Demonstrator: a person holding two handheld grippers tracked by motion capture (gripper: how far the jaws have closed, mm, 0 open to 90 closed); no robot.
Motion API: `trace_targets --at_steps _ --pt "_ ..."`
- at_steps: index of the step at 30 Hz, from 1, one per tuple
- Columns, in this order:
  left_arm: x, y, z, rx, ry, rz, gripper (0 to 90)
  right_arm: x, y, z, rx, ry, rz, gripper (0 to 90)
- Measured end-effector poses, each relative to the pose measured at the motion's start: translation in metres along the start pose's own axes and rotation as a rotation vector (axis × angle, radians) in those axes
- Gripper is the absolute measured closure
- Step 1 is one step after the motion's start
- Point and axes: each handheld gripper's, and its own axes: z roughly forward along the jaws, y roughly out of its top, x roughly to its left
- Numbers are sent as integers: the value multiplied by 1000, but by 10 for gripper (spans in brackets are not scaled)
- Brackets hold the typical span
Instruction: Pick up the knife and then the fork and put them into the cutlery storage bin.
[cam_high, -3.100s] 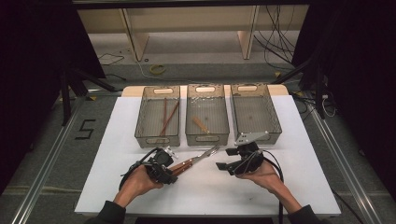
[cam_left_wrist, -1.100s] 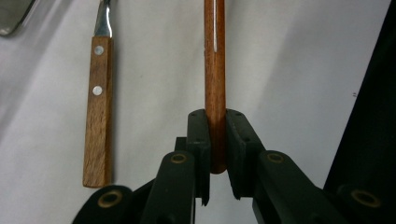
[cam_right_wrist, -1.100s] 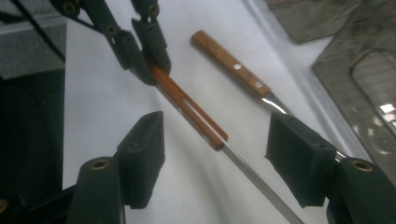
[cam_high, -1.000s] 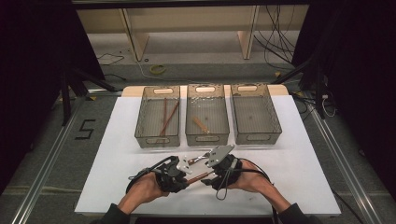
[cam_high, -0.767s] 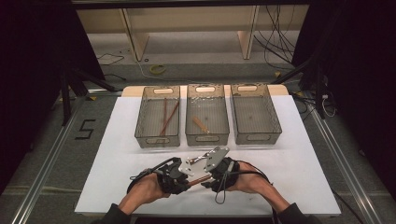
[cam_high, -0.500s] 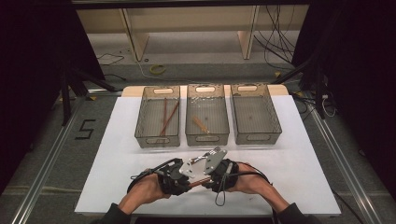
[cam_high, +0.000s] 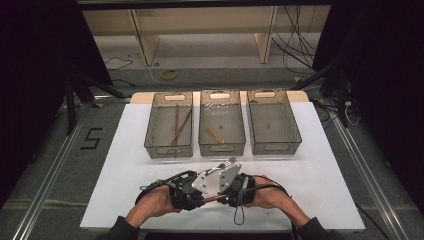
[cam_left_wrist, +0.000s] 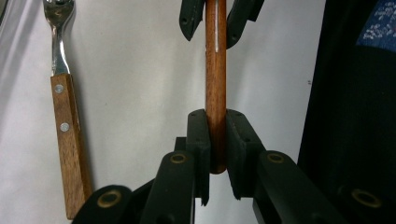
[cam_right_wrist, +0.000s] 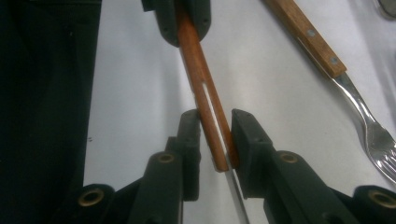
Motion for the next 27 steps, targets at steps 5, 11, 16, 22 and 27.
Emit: trace_targets --at_steps 5,11,16,22,27 --pt "2 -2 0 -22 6 -14 768 1 -1 0 9 25 -32 793" --pt "8 -4 -5 -73 3 -50 710 2 0 -3 -14 37 -23 811" --pt "14 -7 -10 -120 21 -102 530 -1 -1 -7 -32 30 5 811" --pt "24 -15 -19 -216 71 -210 349 -4 -4 -11 -33 5 31 812" --pt "29 -21 -23 -298 75 -273 287 -10 -9 -17 -55 -26 74 811"
